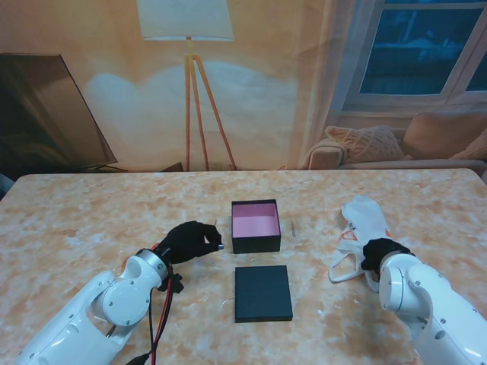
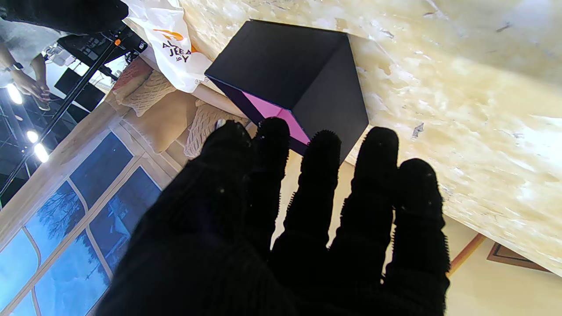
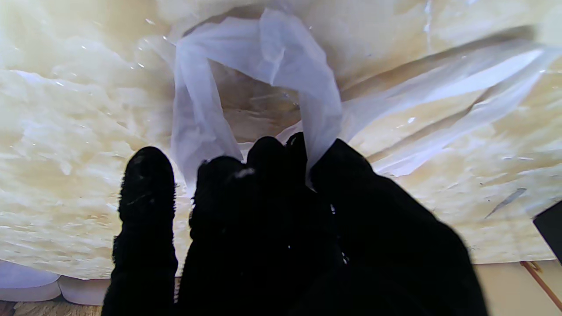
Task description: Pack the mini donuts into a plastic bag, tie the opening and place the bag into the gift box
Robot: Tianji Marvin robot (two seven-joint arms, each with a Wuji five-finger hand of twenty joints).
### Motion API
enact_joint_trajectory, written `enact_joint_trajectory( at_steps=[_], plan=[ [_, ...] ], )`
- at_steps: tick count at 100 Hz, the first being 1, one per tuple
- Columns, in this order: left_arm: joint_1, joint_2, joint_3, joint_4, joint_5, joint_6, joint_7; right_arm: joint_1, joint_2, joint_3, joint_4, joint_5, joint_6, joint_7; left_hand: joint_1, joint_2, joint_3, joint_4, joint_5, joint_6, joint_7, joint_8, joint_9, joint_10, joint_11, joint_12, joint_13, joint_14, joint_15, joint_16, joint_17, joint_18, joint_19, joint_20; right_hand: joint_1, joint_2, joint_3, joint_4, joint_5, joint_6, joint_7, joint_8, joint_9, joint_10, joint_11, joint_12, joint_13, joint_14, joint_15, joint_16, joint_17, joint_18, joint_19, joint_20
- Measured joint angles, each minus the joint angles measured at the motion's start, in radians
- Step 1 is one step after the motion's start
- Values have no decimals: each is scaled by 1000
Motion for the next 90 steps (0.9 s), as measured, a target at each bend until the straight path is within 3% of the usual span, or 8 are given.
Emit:
enact_joint_trajectory(
  at_steps=[23, 31, 37, 44, 57, 67, 83, 90],
  plan=[
    [1, 0, -1, -1, 1, 0, 0, -24, -1, 25, -24, 28, -16, -4, 0, 0, 0, 0, 0, 0, 0, 0, 0, 0, 0, 0, 0, 0, 0, 0, 0, 0, 0, 0, -12, 5, -13, -10, -26, -47, 0, 200, -99, -10, -51, 61, -146, 22, -94, 0, -93, 0, -40, 0],
    [1, 0, -1, -1, 1, 0, 0, -32, -2, 38, -32, 63, -28, -6, 0, 0, 0, 0, 0, 0, 0, 0, 0, 0, 0, 0, 0, 0, 0, 0, 0, 0, 0, 0, -12, 7, -17, -10, -26, -48, -4, 231, -236, 76, -177, 58, -284, 69, -226, 0, -174, 12, -93, 0],
    [1, 0, -1, -1, 1, 0, 0, -40, -2, 50, -39, 80, -54, -6, 0, 0, 0, 0, 0, 0, 0, 0, 0, 0, 0, 0, 0, 0, 0, 0, 0, 0, 0, 0, -12, 7, -17, -10, -26, -48, -5, 245, -293, 111, -288, -1, -354, 109, -372, -45, -225, 14, -136, 4],
    [0, 0, 0, -1, 1, 0, 0, -47, -2, 58, -40, 79, -94, -25, 0, 0, 0, 0, 0, 0, 0, 0, 0, 0, 0, 0, 0, 0, 0, 0, 0, 0, 0, 0, -12, 7, -2, -10, -27, -30, -5, 269, -283, 113, -381, -98, -354, 125, -518, -131, -236, 15, -168, 10],
    [0, 0, 0, -1, 1, 0, 0, -56, -9, 59, -40, 79, -103, -110, 0, 0, 0, 0, 0, 0, 0, 0, 0, 0, 0, 0, 0, 0, 0, 0, 0, 0, 0, 0, -23, 9, 51, -10, -37, 3, 2, 306, -233, 114, -421, -199, -339, 136, -634, -207, -235, 15, -190, 10],
    [0, 0, 0, -1, 1, 0, 0, -58, -12, 64, -43, 98, -102, -89, 0, 0, 0, 0, 0, 0, 0, 0, 0, 0, 0, 0, 0, 0, 0, 0, 0, 0, 0, 0, -24, 8, 46, -10, -37, 3, 3, 279, -208, 119, -431, -273, -306, 147, -651, -219, -232, 24, -190, 9],
    [0, 0, 0, -1, -1, 0, 0, -56, -12, 64, -41, 168, -94, -89, 0, 0, 0, 0, 0, 0, 0, 0, 0, 0, 0, 0, 0, 0, 0, 0, 0, 0, 0, 0, -23, 36, -96, -10, -73, 4, -34, 60, -238, 134, -434, -314, -345, 164, -660, -219, -253, 25, -198, -1],
    [0, 0, 0, -1, -2, 0, 0, -54, -11, 69, -41, 163, -107, -34, 0, 0, 0, 0, 0, 0, 0, 0, 0, 0, 0, 0, 0, 0, 0, 0, 0, 0, 0, 0, -38, 48, -155, -10, -76, 30, -101, 31, -255, 143, -460, -317, -372, 172, -690, -219, -279, 25, -218, -2]
  ],
)
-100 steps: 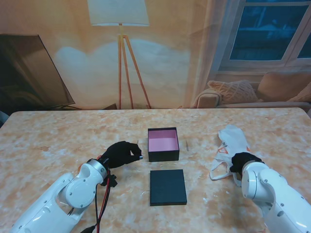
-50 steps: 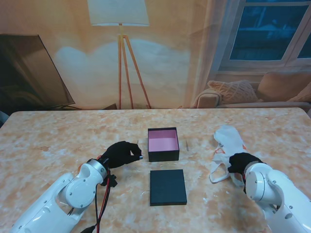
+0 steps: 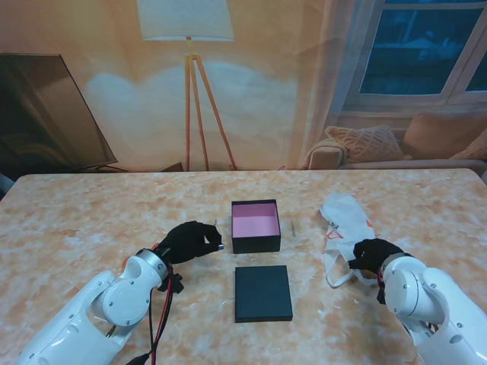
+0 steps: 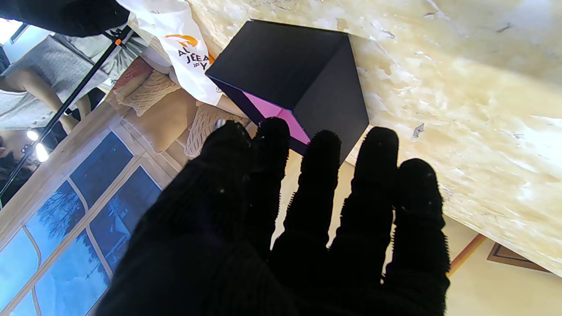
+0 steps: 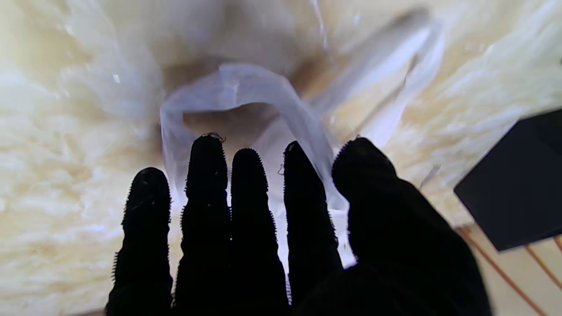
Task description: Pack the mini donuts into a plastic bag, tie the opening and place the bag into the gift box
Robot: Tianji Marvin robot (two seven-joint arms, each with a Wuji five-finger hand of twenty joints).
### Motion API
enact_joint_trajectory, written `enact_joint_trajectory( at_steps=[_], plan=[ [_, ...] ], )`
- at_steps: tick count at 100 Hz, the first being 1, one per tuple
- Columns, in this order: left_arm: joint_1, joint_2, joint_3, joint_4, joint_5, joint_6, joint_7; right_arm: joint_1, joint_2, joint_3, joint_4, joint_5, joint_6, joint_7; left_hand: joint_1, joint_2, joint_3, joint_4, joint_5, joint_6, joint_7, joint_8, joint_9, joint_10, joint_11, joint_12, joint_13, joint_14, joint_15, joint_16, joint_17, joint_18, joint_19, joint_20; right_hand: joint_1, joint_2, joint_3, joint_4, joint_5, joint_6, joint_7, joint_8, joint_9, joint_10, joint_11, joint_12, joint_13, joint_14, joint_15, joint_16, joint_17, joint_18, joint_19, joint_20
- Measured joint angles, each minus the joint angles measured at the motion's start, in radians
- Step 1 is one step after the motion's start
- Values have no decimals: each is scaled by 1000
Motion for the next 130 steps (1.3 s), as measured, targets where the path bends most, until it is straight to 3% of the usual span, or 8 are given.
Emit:
enact_joint_trajectory(
  at_steps=[10, 22, 40, 54, 68, 83, 97, 130],
  plan=[
    [0, 0, -1, 0, 0, -1, 0, 3, 8, 9, -1, -10, -38, 92, 0, 0, 0, 0, 0, 0, 0, 0, 0, 0, 0, 0, 0, 0, 0, 0, 0, 0, 0, 0, -31, -1, -3, 0, 10, 22, -137, 17, -53, 8, -4, 6, -34, 7, -29, -5, -21, 0, -35, 0],
    [1, 0, -1, 0, 0, -1, 0, 7, 20, 13, -3, -67, -90, 134, 0, 0, 0, 0, 0, 0, 0, 0, 0, 0, 0, 0, 0, 0, 0, 0, 0, 0, 0, 0, -116, -40, 114, 16, 9, 68, -347, 98, -100, 8, -19, 2, -72, 7, -70, -21, -29, -7, -67, -1],
    [1, 0, -2, 0, 2, -2, 0, 14, 30, 23, -7, -153, -164, 203, 0, 0, 0, 0, 0, 0, 0, 0, 0, 0, 0, 0, 0, 0, 0, 0, -2, 0, 0, 0, -154, -186, 287, 16, -27, 59, -378, 157, -165, 10, -55, -5, -81, -38, -102, -41, -4, -70, -103, -34],
    [1, 0, -2, 0, 4, -2, 0, 26, 34, 2, 8, -195, -164, 189, 0, 0, 0, 0, 0, 0, 0, 0, 0, 0, 0, 0, 0, 0, 0, 0, -3, 0, 0, 0, -156, -258, 369, 16, -21, 17, -267, 253, -166, 4, -7, 5, -79, -64, -103, -48, 45, -110, -104, -55],
    [1, 0, -2, 0, 8, -2, 0, 52, 34, -26, 33, -218, -158, 172, 1, -1, 0, 0, -10, -4, 0, -4, 0, 0, 0, 0, 0, 0, 0, 0, -4, 0, 0, 0, -125, -336, 381, -100, -20, -74, -45, 277, -164, 1, 70, 12, -63, -85, -89, -50, 71, -128, -104, -78],
    [2, 0, -3, -1, 12, -2, 0, 79, 34, -53, 61, -216, -135, 147, 10, -13, 0, 0, -10, -7, 0, -4, 0, 0, 0, 0, 0, 0, 0, 0, -4, 0, 0, 0, -85, -336, 363, -111, 33, -171, 182, 337, -129, -18, 98, 25, -38, -93, -69, -50, 89, -131, -100, -90],
    [3, 1, -3, -1, 13, -3, 1, 86, 32, -56, 77, -122, -100, 99, 10, -13, 0, 0, -10, -7, 0, -4, 0, 0, 0, 0, 0, 0, 0, 0, -5, 0, 0, 0, -61, -303, 325, -111, 39, -173, 221, 358, -110, -31, 107, 31, -28, -96, -63, -50, 97, -131, -89, -90],
    [4, 1, -4, -2, 11, -3, 1, 41, 22, -2, 61, -71, -163, 48, 10, -13, 0, 0, -10, -7, 0, -4, 0, 0, 0, 0, 0, 0, 0, 0, -5, 0, 0, 0, -37, -303, 373, -111, 38, -131, 252, 429, -75, -55, 51, 15, -16, -67, -39, -50, 75, -85, -46, -81]
  ],
)
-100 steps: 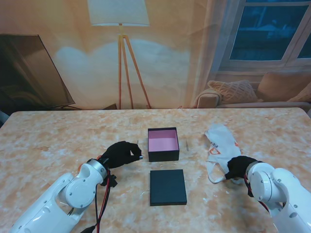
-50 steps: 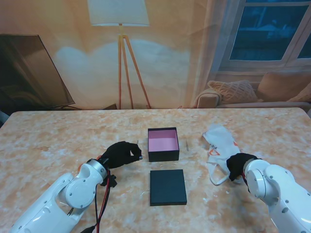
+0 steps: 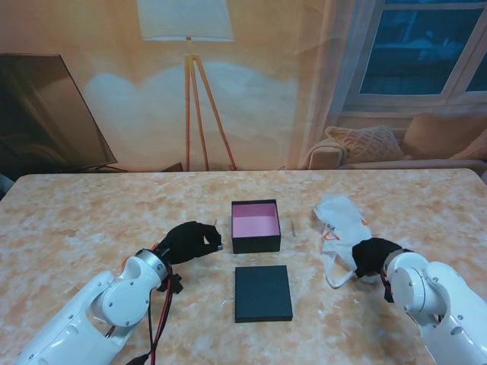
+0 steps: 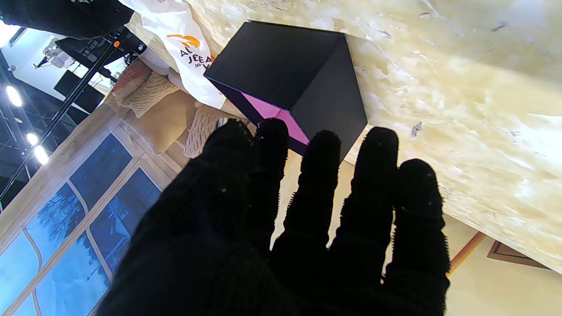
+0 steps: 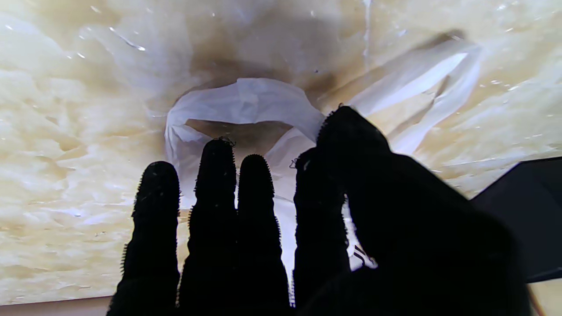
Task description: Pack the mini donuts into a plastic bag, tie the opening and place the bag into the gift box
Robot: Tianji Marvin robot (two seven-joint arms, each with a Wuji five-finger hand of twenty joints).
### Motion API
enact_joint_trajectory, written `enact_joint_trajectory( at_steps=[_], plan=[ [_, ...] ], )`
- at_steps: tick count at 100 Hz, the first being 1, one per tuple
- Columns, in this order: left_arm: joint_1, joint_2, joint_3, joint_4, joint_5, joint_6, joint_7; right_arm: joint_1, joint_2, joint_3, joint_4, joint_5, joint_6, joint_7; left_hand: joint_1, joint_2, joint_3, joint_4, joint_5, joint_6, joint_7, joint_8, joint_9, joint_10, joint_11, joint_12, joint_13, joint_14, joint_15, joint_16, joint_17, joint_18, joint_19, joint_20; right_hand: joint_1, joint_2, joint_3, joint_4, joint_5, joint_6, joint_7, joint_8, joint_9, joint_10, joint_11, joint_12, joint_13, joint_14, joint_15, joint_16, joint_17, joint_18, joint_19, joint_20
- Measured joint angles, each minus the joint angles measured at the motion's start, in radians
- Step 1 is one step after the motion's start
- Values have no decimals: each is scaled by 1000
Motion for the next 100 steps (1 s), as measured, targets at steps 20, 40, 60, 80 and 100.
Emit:
enact_joint_trajectory(
  at_steps=[20, 40, 60, 80, 100],
  plan=[
    [0, 0, 0, 0, 0, 0, -2, -9, 1, 1, -13, -79, -11, 44, 0, 0, 0, 0, 0, 0, 0, 0, 0, 0, 0, 0, 0, 0, 0, 0, 0, 0, 0, 0, -28, 1, -54, 0, -35, 62, -178, -376, 27, 3, 10, -8, 3, 2, 67, 30, -1, 0, 8, 3],
    [1, 0, -2, -1, 0, -1, -2, 2, 4, -13, -5, -182, -49, 64, 0, 0, 0, 0, 0, 0, 0, 0, 0, 0, 0, 0, 0, 0, 0, 0, 0, 0, 0, 0, -148, 48, -20, 67, 18, 127, -397, -315, 2, 20, 22, 19, 3, 1, 79, 40, 0, 0, 8, 3],
    [2, 1, -2, -1, 1, -2, -2, 29, 10, -37, 9, -205, -67, 87, 0, 0, 0, 0, 0, 0, 0, 0, 0, 0, 0, 0, 0, 0, 0, 0, 0, 0, 0, 0, -179, 9, 23, 77, 30, 136, -408, -244, -14, 32, 44, 43, -3, -15, 105, 53, 15, -12, -1, 3],
    [3, 1, -4, -2, 7, -5, 0, 71, 14, -80, 48, -225, -58, 87, 0, 0, 12, 0, 0, 0, 0, 0, 0, 0, 0, 0, 0, 0, 0, 0, 0, 0, 0, 0, -126, -69, 31, -34, 26, -40, -69, -163, -23, 37, 168, 125, 7, -29, 154, 79, 29, -15, -1, 0],
    [5, 1, -5, -2, 8, -7, 0, 94, 14, -91, 84, -139, -36, 45, 0, 0, 21, 0, 0, 0, 0, 0, 0, 0, 0, 0, 0, 0, 0, 0, 0, 0, 0, 0, -63, -52, 26, -34, 28, -65, 40, 6, 8, 38, 210, 146, 14, -17, 155, 79, 35, -16, -1, 0]
  ],
)
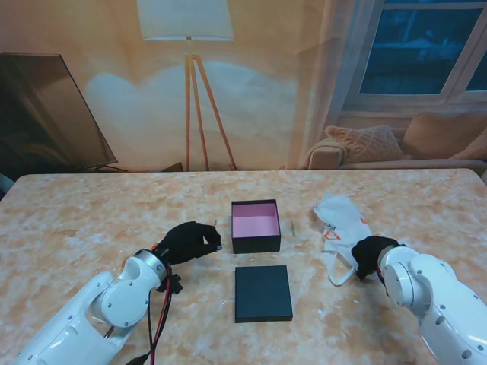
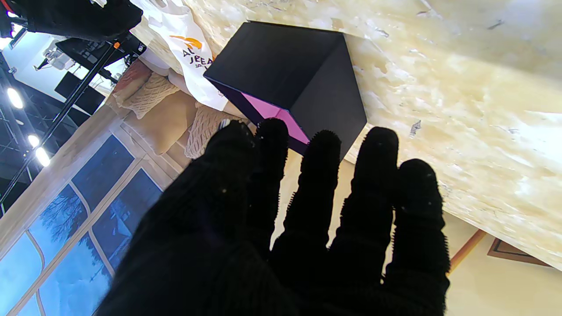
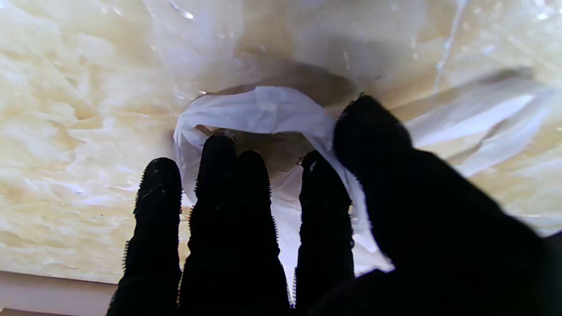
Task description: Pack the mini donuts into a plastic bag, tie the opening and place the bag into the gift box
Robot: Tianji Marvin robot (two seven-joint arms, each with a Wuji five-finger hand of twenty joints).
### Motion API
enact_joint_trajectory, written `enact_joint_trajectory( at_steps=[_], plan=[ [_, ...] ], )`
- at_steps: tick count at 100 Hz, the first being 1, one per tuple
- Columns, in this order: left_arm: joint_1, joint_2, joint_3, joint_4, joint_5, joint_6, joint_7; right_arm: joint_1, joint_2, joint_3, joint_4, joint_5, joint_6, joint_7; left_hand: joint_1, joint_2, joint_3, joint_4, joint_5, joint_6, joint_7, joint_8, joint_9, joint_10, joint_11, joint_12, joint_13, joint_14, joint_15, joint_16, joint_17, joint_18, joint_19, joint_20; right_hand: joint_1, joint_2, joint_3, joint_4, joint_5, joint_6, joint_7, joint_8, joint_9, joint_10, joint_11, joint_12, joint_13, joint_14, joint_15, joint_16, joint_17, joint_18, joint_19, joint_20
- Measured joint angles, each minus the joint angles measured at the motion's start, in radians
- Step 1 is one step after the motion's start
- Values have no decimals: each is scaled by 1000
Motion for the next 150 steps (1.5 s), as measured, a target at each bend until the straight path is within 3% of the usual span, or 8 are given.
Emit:
enact_joint_trajectory(
  at_steps=[13, 28, 62, 79, 92, 122, 138, 150],
  plan=[
    [0, 0, 0, -1, 0, 0, 0, -9, -3, 22, -3, 43, 0, -9, 0, 0, 0, 0, 0, 0, 0, 0, 0, 0, 0, 0, 0, 0, 0, 0, 0, 0, 0, 0, 26, 35, -2, 0, -17, 39, 19, 85, 0, -1, -33, -13, -7, 6, -6, 0, -15, 13, 10, 0],
    [1, 0, 0, -2, -1, 0, 0, -61, -18, 74, -23, 82, -31, -120, 0, 0, 0, 0, 0, 0, 0, 0, 0, 0, 0, 0, 0, 0, 0, 0, 0, 0, 0, 0, 26, 35, 28, 0, -17, 69, 23, 108, -23, -11, -170, -77, -35, 30, -18, 0, -45, 50, 39, 35],
    [0, 0, 2, -3, -3, 1, -2, -151, -26, 183, -143, 65, -220, -145, 0, 0, 0, 0, 0, 0, 0, 0, 0, 0, 0, 0, 0, 0, 0, 0, 0, 0, 0, 0, 23, -7, 74, -15, 13, 38, 23, 108, -97, -11, -135, -17, -102, 32, 74, 78, -85, 71, 40, 59],
    [0, 0, 2, -3, -4, 1, -2, -140, -23, 190, -143, 97, -254, -136, 0, 0, 0, 0, 0, 0, 0, 0, 0, 0, 0, 0, 0, 0, 0, 0, 0, 0, 0, 0, 23, -6, 110, -15, -9, 27, 39, 170, 105, -52, -281, -186, -27, 45, -168, -63, -75, 80, 22, 36],
    [0, 0, 1, -3, -5, 1, -3, -120, -21, 179, -133, 134, -250, -125, 0, 0, 0, 0, 0, 0, 0, 0, 0, 0, 0, 0, 0, 0, 0, 0, 0, 0, 0, 0, 23, 11, 137, 15, -44, 25, 65, 223, 237, -79, -296, -245, 90, 25, -209, -104, -21, 70, 22, 14],
    [-1, 1, 1, -3, -4, 1, -7, -104, -27, 165, -112, 268, -203, -203, 0, 0, 0, 0, 0, 0, 0, 0, 0, 0, 0, 0, 0, 0, 0, 0, 0, 0, 0, 0, 2, 62, 214, 127, -144, 53, 131, 274, 428, -171, -101, -221, 312, -37, -39, -51, 138, 30, 107, 13],
    [-1, 1, 2, -3, -4, 1, -9, -97, -42, 157, -114, 338, -118, -215, 0, 0, 0, 0, 0, -2, 0, 0, 0, 0, 0, 0, 0, 0, 0, 0, 0, 0, 0, 0, 56, 91, 209, 127, -200, 62, -16, 3, 426, -170, 8, -192, 334, -46, 81, 14, 160, 34, 147, 23],
    [-1, 1, 2, -3, -4, 1, -12, -96, -45, 150, -126, 476, -55, -198, 0, 0, 0, 0, 0, -2, 0, 0, 0, 0, 0, 0, 0, 0, 0, 0, 0, 0, -2, 0, 99, 162, 134, 127, -199, 56, -118, -133, 396, -150, 20, -116, 334, -45, 157, 41, 165, 45, 171, 49]
  ],
)
